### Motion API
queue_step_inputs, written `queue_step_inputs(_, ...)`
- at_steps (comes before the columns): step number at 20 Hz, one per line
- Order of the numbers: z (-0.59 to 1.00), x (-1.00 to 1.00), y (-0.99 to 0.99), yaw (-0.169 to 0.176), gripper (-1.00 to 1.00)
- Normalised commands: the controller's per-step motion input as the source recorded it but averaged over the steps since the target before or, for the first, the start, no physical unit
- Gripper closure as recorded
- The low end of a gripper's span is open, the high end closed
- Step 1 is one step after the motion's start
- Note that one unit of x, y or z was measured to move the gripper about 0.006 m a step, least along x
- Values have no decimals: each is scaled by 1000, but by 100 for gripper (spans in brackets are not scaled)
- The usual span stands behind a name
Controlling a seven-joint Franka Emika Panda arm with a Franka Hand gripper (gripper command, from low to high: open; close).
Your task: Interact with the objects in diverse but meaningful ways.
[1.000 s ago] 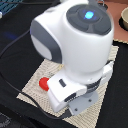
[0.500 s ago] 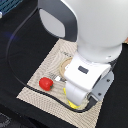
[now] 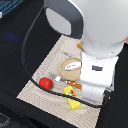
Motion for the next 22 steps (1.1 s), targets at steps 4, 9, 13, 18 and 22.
queue_step_inputs(4, 16, -545, 733, 56, -100)
queue_step_inputs(9, -1, -587, 705, 47, -100)
queue_step_inputs(13, -78, -867, 461, 33, -100)
queue_step_inputs(18, -151, -923, 375, 28, -100)
queue_step_inputs(22, -332, -924, 289, 30, -100)
